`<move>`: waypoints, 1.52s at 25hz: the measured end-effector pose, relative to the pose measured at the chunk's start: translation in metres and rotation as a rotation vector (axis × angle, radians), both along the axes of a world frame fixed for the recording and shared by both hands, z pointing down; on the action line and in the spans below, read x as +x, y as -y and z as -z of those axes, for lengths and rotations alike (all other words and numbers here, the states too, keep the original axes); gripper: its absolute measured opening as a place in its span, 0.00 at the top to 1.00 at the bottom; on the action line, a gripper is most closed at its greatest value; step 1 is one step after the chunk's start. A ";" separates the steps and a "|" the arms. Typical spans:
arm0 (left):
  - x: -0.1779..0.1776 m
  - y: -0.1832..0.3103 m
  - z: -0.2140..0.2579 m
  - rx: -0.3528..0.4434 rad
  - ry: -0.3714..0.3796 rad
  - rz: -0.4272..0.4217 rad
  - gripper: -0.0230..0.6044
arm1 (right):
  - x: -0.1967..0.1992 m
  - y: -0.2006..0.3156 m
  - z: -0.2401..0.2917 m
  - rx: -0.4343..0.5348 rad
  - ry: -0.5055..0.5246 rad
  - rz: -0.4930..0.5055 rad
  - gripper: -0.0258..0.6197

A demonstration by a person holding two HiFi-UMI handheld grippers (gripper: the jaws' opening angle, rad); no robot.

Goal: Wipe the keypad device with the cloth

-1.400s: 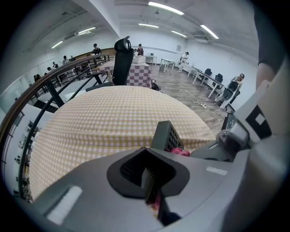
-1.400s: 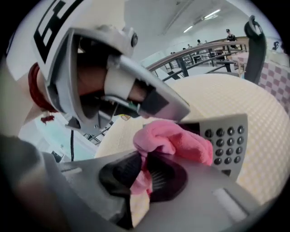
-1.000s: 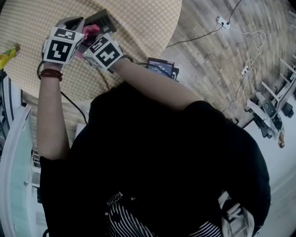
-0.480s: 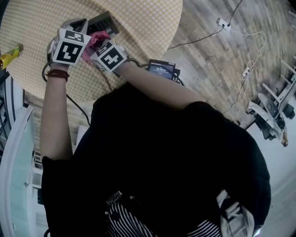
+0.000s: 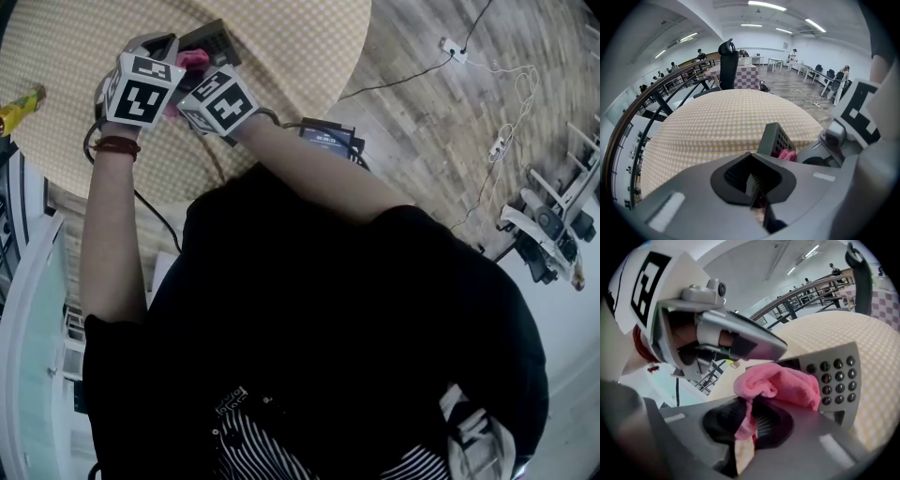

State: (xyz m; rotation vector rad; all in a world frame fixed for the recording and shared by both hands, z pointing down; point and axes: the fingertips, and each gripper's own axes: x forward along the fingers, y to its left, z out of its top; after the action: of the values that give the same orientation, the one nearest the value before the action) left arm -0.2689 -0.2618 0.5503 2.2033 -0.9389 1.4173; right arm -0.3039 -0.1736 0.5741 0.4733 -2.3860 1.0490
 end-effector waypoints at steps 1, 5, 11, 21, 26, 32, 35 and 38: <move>-0.001 0.000 0.000 -0.001 0.001 0.000 0.96 | 0.003 -0.006 -0.007 0.002 -0.017 0.008 0.89; 0.000 0.002 -0.001 0.002 0.009 -0.013 0.96 | 0.018 -0.025 -0.037 -0.037 -0.072 0.021 0.89; 0.001 0.003 -0.003 0.026 0.007 -0.001 0.96 | 0.018 -0.025 -0.036 -0.008 -0.199 0.031 0.89; 0.001 0.004 -0.003 0.035 0.012 0.013 0.96 | -0.002 0.008 0.004 0.116 -0.084 -0.013 0.89; -0.005 0.003 -0.008 0.043 0.028 0.021 0.96 | 0.009 -0.011 -0.023 0.094 -0.109 0.027 0.89; -0.009 0.002 -0.008 0.096 0.061 0.063 0.96 | 0.024 -0.033 -0.054 0.026 -0.203 0.057 0.89; -0.005 -0.008 0.000 0.106 0.056 0.077 0.96 | 0.031 -0.046 -0.043 0.029 -0.219 0.075 0.89; -0.006 -0.009 0.005 0.125 0.023 0.134 0.96 | 0.036 -0.054 -0.021 0.048 -0.181 0.093 0.89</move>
State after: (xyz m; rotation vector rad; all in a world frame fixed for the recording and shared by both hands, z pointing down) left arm -0.2754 -0.2528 0.5454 2.1701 -1.1890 1.3584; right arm -0.2676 -0.1198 0.5954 0.4496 -2.2541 0.8712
